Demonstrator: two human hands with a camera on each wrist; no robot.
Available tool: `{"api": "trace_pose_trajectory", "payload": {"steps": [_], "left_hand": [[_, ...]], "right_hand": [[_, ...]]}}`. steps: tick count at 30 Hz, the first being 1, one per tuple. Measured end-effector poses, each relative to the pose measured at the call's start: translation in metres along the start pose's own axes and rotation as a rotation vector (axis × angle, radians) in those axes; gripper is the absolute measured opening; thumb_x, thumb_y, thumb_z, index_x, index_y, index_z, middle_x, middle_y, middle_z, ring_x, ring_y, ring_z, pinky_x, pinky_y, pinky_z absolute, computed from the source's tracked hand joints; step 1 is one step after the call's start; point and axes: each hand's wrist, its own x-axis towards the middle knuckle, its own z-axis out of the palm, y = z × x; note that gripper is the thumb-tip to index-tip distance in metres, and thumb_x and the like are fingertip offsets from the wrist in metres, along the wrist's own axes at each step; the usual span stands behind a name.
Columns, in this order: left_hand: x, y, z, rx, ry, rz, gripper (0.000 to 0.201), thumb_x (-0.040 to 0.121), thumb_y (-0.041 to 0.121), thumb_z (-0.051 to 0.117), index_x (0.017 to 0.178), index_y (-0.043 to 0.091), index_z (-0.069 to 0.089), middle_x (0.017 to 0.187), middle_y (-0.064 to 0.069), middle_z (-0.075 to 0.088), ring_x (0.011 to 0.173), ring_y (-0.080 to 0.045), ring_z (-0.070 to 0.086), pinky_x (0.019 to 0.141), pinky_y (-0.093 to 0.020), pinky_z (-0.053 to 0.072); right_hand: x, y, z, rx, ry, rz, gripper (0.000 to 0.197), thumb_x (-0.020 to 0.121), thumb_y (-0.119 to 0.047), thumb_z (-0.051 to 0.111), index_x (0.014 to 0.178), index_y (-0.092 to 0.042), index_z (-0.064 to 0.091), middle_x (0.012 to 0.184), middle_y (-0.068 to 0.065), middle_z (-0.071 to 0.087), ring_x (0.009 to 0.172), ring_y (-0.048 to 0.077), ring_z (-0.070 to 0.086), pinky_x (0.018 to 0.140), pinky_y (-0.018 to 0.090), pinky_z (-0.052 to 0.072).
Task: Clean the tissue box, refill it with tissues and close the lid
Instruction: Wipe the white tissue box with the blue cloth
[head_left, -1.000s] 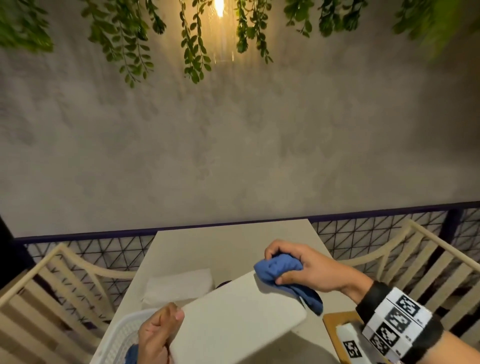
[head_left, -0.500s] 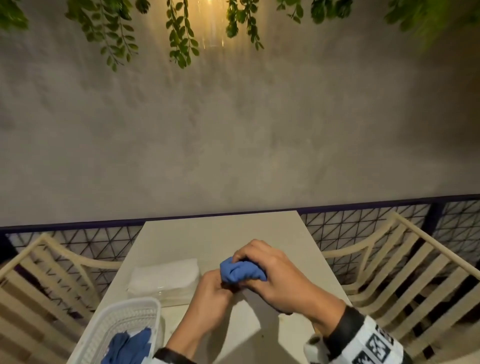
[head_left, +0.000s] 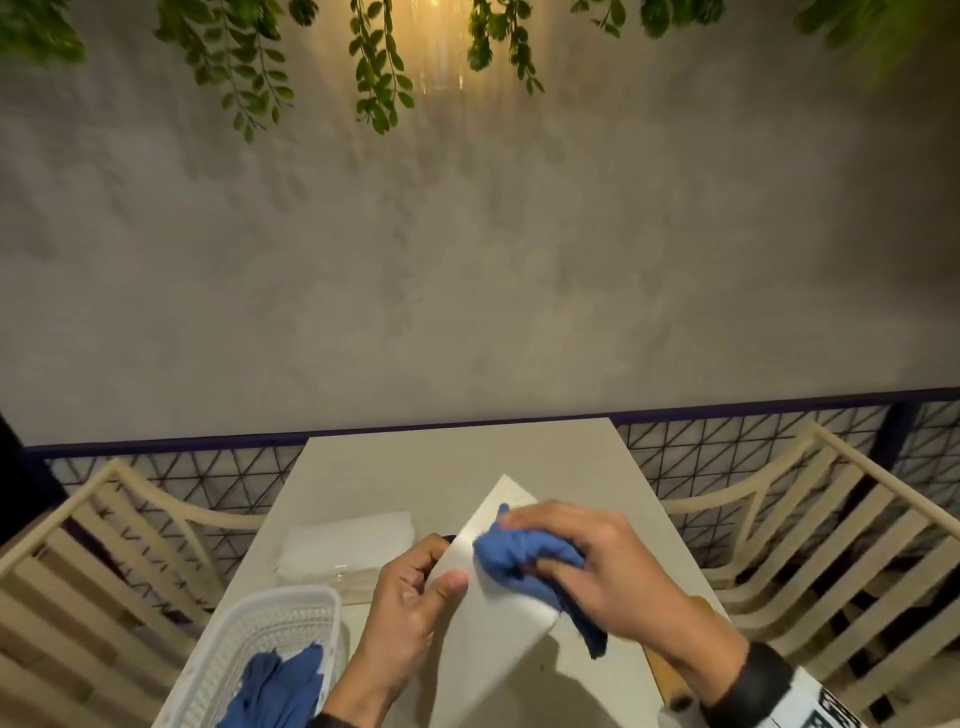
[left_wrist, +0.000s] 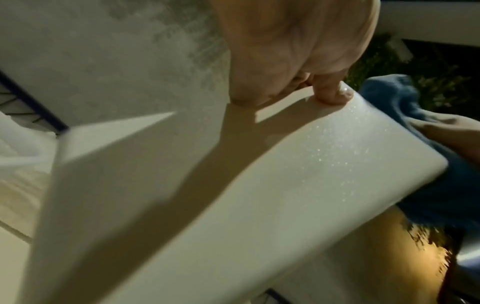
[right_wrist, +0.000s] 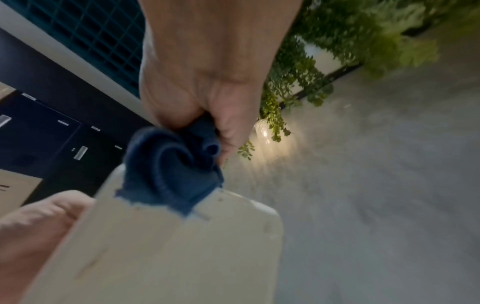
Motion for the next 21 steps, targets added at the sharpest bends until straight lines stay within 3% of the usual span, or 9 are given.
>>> {"api": "trace_pose_trajectory", "payload": {"steps": [2,6,10,12,14,16,19,21], "left_hand": [[-0.002,-0.001,0.002,0.002,-0.002,0.004,0.047,0.054,0.063,0.074,0.077,0.022,0.07,0.067,0.005,0.068,0.062,-0.002,0.057,0.056,-0.014,0.044],[0.003,-0.002,-0.01,0.009,0.071,-0.003,0.047,0.058,0.055,0.074,0.081,0.015,0.069,0.077,-0.003,0.07,0.073,-0.015,0.059,0.066,-0.028,0.047],[0.002,0.003,-0.013,0.025,0.029,-0.046,0.05,0.055,0.063,0.074,0.076,0.018,0.069,0.071,-0.002,0.068,0.066,-0.011,0.06,0.059,-0.02,0.048],[0.006,0.003,-0.016,-0.009,0.073,-0.03,0.051,0.053,0.063,0.075,0.075,0.018,0.068,0.07,-0.001,0.067,0.067,-0.011,0.058,0.06,-0.02,0.047],[0.007,0.002,-0.025,-0.017,0.107,-0.003,0.054,0.054,0.064,0.074,0.072,0.013,0.066,0.069,-0.004,0.062,0.067,-0.016,0.053,0.061,-0.025,0.043],[0.004,0.001,-0.031,-0.003,0.099,0.003,0.063,0.054,0.066,0.074,0.071,0.007,0.061,0.067,-0.008,0.057,0.066,-0.018,0.048,0.06,-0.027,0.039],[0.002,0.001,-0.029,-0.006,0.059,-0.04,0.059,0.051,0.066,0.075,0.069,0.011,0.063,0.066,-0.003,0.058,0.064,-0.016,0.05,0.058,-0.022,0.041],[0.004,0.001,-0.03,-0.033,0.081,-0.04,0.057,0.05,0.065,0.077,0.066,0.012,0.062,0.067,-0.006,0.058,0.063,-0.015,0.05,0.056,-0.021,0.042]], "right_hand": [[0.013,-0.004,0.004,-0.066,0.057,-0.015,0.031,0.08,-0.009,0.062,0.11,-0.013,0.066,0.111,-0.001,0.068,0.103,0.002,0.059,0.095,0.011,0.043],[0.007,-0.004,0.007,-0.119,-0.115,-0.219,0.036,0.078,0.002,0.061,0.108,-0.016,0.068,0.118,0.001,0.065,0.112,0.008,0.058,0.097,0.015,0.042],[0.015,0.004,0.001,-0.07,0.056,-0.033,0.027,0.079,-0.01,0.059,0.104,-0.012,0.069,0.105,-0.003,0.068,0.101,-0.002,0.059,0.091,0.021,0.047],[0.021,-0.007,0.012,-0.039,0.049,-0.094,0.027,0.079,-0.009,0.059,0.104,-0.011,0.068,0.108,-0.004,0.066,0.107,-0.005,0.056,0.095,0.015,0.044],[0.012,-0.01,0.015,0.007,-0.057,-0.179,0.031,0.077,0.003,0.062,0.104,-0.01,0.068,0.112,-0.003,0.066,0.113,-0.001,0.056,0.097,0.014,0.041],[0.004,-0.004,0.004,0.001,-0.098,-0.127,0.025,0.078,-0.003,0.064,0.102,-0.009,0.07,0.108,-0.004,0.067,0.108,-0.005,0.058,0.095,0.013,0.044],[0.019,0.001,0.003,-0.075,0.064,0.01,0.028,0.077,-0.012,0.063,0.104,-0.011,0.07,0.101,-0.01,0.065,0.096,-0.022,0.052,0.089,0.013,0.046],[0.027,-0.011,0.018,-0.04,0.086,-0.052,0.027,0.076,-0.012,0.064,0.103,-0.011,0.07,0.103,-0.008,0.066,0.1,-0.017,0.054,0.091,0.009,0.043]]}}
